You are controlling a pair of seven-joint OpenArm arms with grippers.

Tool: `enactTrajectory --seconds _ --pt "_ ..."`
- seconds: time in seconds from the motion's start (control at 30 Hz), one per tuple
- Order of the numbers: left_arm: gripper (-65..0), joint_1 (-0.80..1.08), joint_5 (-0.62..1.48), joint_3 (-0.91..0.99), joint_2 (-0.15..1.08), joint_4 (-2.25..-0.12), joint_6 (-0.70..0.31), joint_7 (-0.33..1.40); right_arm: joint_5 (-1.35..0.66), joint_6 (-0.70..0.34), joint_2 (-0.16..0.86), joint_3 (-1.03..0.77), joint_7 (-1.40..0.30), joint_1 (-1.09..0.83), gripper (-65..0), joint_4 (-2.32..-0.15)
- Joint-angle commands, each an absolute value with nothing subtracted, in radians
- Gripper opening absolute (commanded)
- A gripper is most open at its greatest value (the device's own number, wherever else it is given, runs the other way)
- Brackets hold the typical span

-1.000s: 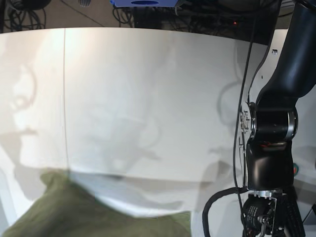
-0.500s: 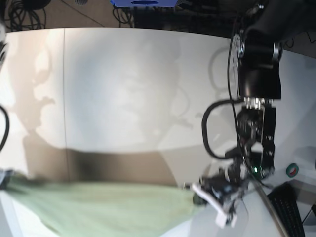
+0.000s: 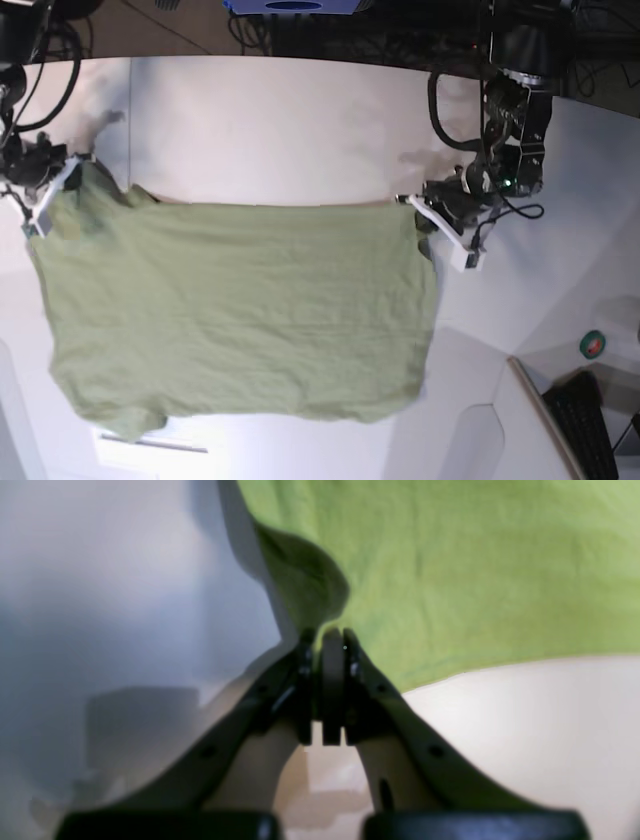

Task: Layout the t-shirt on the table in an organized manner, then fold the t-shirt properly
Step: 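Lift the shirt with both grippers and shake it flat, then lower the held shirt edge onto the table with both grippers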

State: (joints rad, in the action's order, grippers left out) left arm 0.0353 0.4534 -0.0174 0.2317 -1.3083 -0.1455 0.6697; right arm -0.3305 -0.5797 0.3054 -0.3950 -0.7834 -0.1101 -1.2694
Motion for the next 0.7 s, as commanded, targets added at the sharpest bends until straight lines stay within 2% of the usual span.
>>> enactTrajectory --seconds 0.0,0.33,0.43,0.67 --pt "-65.0 0.05 0.463 -0.013 0.245 -1.348 -0.15 0.659 -0.338 -0.579 0.325 -0.427 -0.771 -0.122 -65.0 -1.308" --pt "-65.0 0.268 0.466 -0.004 0.274 -1.547 -0.15 0.659 -0.338 -0.581 0.294 -0.478 -0.776 -0.394 -65.0 -1.531" --pt "-65.0 0.341 0.466 0.085 0.266 -1.607 -0.15 0.659 -0.338 -0.581 0.257 -0.479 -0.776 -0.466 -65.0 -1.603" --pt "-65.0 0.358 0.466 0.14 0.265 -1.653 -0.15 0.664 -0.337 -0.581 0.231 -0.479 -0.8 -0.484 -65.0 -1.725"
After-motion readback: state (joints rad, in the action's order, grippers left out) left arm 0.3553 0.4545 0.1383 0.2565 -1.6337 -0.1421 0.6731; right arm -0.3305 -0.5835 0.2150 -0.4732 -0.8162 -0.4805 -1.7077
